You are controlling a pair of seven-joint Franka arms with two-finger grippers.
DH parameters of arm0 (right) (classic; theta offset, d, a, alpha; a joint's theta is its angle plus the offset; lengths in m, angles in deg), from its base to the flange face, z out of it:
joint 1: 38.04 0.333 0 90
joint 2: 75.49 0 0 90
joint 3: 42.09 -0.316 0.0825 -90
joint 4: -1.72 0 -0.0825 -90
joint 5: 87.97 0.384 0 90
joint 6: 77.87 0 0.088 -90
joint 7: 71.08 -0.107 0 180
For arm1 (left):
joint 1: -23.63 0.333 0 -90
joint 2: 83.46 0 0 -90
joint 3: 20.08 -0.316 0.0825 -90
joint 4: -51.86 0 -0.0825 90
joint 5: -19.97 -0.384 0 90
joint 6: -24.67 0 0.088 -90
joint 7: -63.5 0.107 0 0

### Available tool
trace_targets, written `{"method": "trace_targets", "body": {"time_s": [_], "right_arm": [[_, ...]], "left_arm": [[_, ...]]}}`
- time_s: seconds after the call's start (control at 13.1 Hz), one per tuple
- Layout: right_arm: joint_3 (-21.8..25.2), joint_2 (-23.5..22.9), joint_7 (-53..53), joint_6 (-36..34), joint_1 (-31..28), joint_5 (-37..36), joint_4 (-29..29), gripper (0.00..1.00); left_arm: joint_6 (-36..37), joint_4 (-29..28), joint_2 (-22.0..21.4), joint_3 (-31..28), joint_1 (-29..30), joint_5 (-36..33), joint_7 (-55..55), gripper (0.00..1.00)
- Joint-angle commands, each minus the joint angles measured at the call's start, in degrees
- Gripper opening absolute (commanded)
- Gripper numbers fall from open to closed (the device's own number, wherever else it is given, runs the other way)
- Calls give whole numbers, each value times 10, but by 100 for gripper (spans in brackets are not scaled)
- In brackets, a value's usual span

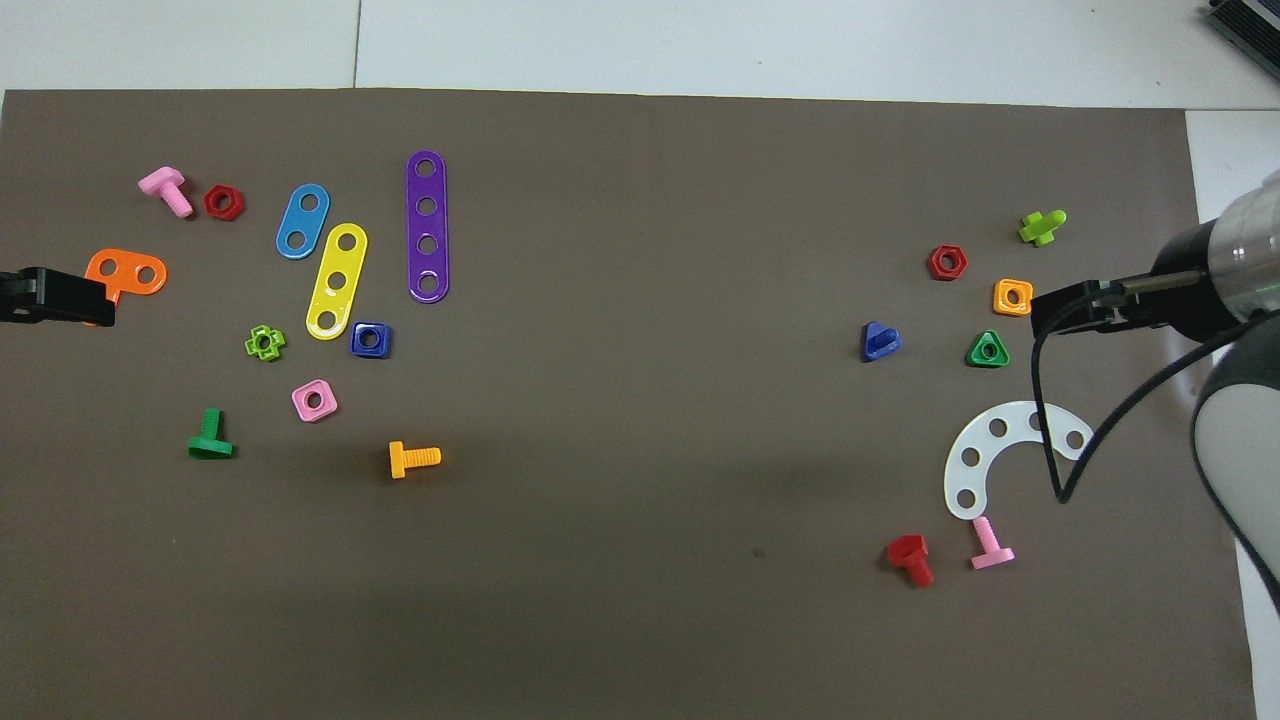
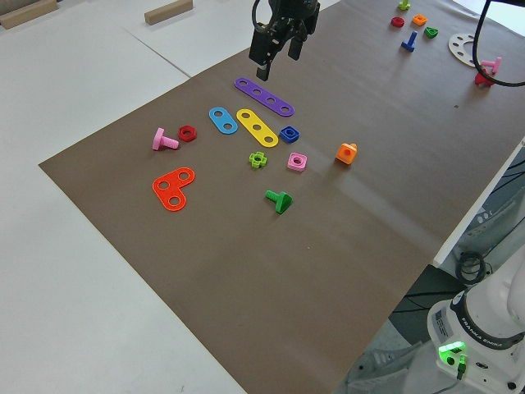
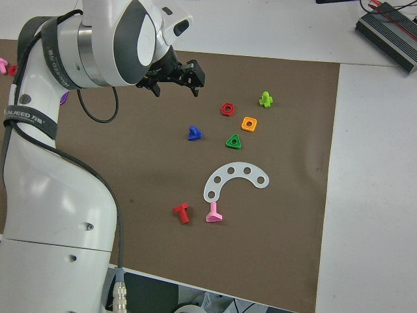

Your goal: Unscrew and place screws in storage area

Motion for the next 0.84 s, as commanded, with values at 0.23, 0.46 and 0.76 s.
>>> {"method": "trace_targets", "body": {"time_s": [0.23, 0.46, 0.76], "right_arm": [[-4, 15, -7, -12, -9, 26, -14, 100], [-3, 15, -4, -11, -8, 25, -14, 100], [-3, 15, -3, -11, -8, 24, -14, 100]], "left_arm": [[-10, 1, -16, 12, -7, 23, -8, 100], [9, 1, -23, 8, -1, 60, 7, 100], [11, -1, -24, 7, -4, 59, 3, 100]]}}
